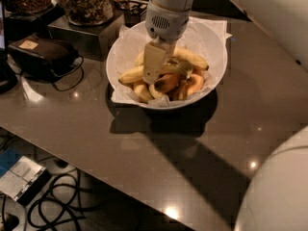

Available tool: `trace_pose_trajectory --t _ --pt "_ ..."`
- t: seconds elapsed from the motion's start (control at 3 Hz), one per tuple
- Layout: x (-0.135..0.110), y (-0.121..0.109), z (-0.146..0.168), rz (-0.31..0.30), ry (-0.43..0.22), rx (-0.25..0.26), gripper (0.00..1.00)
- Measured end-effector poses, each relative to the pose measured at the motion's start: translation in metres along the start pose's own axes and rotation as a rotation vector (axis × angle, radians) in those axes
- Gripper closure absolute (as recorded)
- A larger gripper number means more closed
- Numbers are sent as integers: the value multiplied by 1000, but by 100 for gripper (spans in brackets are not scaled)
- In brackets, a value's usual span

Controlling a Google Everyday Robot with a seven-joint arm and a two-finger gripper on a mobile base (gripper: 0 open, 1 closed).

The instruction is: Pick banana from white bowl

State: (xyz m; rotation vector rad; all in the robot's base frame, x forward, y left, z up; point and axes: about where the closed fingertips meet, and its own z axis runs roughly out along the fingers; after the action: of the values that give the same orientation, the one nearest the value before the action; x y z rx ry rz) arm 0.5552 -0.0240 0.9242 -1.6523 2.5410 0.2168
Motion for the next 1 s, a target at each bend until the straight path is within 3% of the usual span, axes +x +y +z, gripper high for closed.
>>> trace_pose_trajectory --t 1.0 --pt "-6 3 18 -14 3 -40 39"
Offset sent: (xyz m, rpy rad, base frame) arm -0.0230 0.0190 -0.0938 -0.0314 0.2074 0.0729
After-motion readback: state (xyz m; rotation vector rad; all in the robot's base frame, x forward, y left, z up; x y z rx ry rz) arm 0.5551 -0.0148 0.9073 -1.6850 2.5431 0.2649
